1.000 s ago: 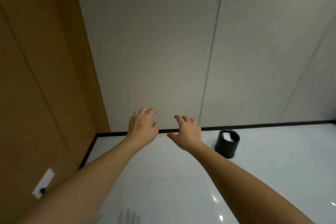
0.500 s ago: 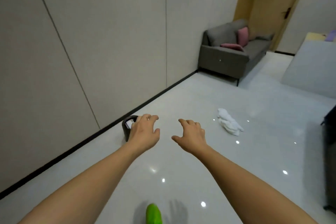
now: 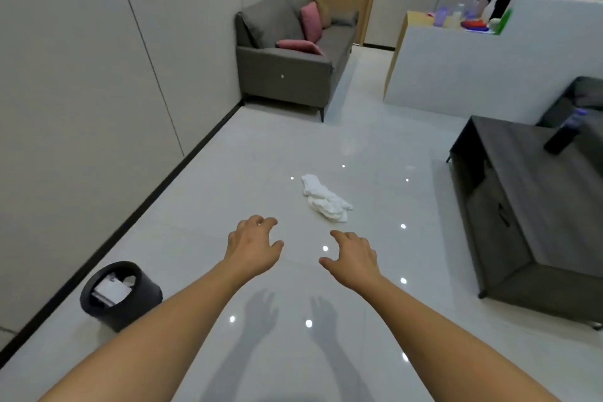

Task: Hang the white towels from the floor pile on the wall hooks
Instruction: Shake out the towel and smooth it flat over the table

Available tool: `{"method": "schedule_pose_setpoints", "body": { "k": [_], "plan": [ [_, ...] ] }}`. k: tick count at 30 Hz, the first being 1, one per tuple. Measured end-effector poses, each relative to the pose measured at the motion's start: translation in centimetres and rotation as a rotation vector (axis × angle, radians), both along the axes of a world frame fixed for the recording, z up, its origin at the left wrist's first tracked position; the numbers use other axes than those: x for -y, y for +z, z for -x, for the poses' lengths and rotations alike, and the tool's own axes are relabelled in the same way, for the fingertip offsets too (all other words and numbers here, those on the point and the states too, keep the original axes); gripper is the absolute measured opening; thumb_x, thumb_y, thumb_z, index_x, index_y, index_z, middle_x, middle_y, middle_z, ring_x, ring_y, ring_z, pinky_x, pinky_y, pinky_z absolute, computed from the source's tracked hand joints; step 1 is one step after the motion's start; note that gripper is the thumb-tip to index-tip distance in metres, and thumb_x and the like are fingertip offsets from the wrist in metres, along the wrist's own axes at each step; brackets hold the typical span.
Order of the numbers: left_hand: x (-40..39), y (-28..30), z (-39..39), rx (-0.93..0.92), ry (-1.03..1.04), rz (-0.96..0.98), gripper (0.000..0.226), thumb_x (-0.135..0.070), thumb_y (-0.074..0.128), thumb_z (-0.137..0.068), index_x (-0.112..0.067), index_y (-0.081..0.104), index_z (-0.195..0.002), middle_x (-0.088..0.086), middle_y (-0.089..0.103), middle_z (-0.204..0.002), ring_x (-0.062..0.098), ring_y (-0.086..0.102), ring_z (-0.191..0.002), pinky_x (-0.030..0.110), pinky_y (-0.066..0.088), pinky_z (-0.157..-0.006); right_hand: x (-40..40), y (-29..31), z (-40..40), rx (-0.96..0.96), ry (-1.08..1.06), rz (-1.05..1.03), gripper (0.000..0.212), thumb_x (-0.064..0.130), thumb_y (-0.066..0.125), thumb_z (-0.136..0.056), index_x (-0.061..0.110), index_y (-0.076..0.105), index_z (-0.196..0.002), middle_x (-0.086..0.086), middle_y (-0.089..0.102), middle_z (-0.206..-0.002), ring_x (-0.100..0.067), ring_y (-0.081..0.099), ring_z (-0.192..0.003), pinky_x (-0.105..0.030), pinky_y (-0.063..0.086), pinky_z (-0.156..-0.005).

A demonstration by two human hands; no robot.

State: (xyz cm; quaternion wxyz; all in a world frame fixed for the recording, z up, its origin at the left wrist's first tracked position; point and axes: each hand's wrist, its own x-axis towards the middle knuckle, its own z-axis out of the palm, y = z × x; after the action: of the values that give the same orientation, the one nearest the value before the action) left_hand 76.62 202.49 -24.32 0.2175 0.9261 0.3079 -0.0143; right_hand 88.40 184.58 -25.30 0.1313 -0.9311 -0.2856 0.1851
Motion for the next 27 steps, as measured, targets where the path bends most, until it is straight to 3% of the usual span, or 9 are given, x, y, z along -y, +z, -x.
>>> {"method": "schedule_pose_setpoints", "body": {
  "k": [13, 27],
  "plan": [
    [-12.2, -6.6, -23.7, -0.113, -0.153, 0.021, 0.055, -0.049, 0.052, -0.093, -0.027, 0.043, -0.142, 0.002, 0.041, -0.146, 0.025, 0.036, -0.135, 0.042, 0.033, -0.109, -10.2, -7.7, -21.0, -0.147, -0.163, 0.057, 0.070, 0.050, 0.058, -0.090, 0.026, 0.033, -0.151, -0.002, 0.039, -0.150, -0.029, 0.036, -0.136, -0.043, 0.033, -0.108],
    [-24.3, -14.8, -49.5, -0.305, -0.116, 0.170, 0.054, -0.045, 0.055, -0.094, -0.024, 0.045, -0.142, 0.005, 0.044, -0.145, 0.027, 0.040, -0.132, 0.040, 0.037, -0.106, -21.5, -16.9, -47.3, -0.428, -0.242, 0.168, 0.066, 0.047, 0.059, -0.090, 0.024, 0.038, -0.148, -0.004, 0.045, -0.145, -0.028, 0.041, -0.133, -0.042, 0.039, -0.107]
  ]
}}
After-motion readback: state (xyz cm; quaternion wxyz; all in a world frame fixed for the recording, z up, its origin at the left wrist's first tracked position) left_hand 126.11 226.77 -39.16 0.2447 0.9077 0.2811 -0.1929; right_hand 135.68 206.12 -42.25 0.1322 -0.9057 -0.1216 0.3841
